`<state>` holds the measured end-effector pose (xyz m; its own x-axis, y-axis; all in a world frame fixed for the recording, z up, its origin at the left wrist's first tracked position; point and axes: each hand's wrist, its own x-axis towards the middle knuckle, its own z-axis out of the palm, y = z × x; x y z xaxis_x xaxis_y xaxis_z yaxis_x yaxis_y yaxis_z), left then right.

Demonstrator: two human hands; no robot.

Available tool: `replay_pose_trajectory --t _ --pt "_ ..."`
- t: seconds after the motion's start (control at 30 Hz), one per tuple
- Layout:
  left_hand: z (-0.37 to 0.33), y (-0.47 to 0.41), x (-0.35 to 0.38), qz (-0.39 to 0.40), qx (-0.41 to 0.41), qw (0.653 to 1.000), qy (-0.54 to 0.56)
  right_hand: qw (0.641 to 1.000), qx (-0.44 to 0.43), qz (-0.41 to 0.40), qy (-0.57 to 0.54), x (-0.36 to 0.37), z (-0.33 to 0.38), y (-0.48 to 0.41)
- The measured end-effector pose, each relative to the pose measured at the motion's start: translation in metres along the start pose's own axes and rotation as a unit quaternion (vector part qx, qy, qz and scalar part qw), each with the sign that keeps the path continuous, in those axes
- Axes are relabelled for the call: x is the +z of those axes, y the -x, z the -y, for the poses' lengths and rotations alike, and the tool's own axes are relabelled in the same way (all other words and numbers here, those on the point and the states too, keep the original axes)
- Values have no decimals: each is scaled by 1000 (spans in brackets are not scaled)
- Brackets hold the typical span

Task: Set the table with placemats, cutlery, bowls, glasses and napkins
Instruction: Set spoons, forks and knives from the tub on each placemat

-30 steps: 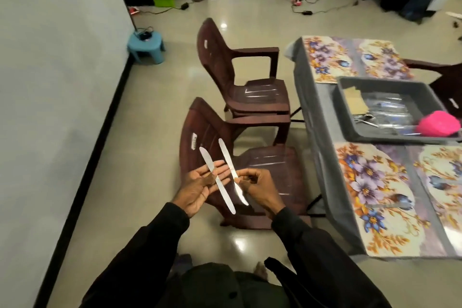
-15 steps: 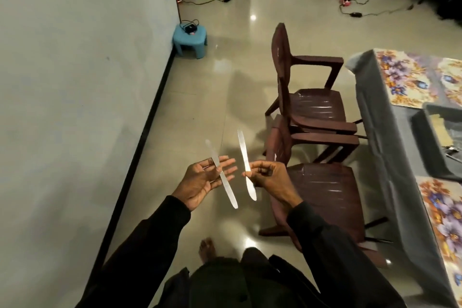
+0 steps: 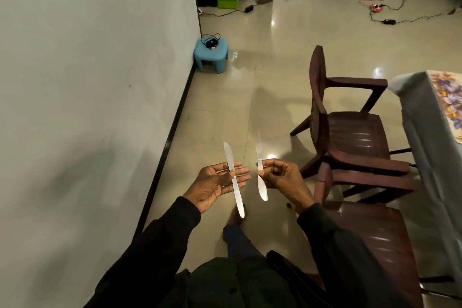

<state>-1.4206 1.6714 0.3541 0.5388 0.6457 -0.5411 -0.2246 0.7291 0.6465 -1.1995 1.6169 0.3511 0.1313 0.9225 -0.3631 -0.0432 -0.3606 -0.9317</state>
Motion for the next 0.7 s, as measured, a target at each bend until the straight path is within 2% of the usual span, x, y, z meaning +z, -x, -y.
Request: replay_pose_trajectory --t 0.17,0.3,0.4,0.57,0.63,0.7 --pt "-74 -77 -2 11 -23 1000 -9 1000 4 -15 10 -21 36 -81" --pt "-132 -141 10 20 -8 1000 -19 998 -9 -5 55 -59 73 -138" --pt "-165 -184 20 15 -27 999 -22 995 -26 6 92 -84 97 -174" --pt "-208 -258 49 57 -73 987 -131 989 -17 19 147 -118 130 -245" --pt "-224 -293 56 66 -90 981 -157 992 1 -8 124 -129 140 -281" --pt "-240 -331 57 76 -102 979 -160 994 3 -70 86 -139 148 -315"
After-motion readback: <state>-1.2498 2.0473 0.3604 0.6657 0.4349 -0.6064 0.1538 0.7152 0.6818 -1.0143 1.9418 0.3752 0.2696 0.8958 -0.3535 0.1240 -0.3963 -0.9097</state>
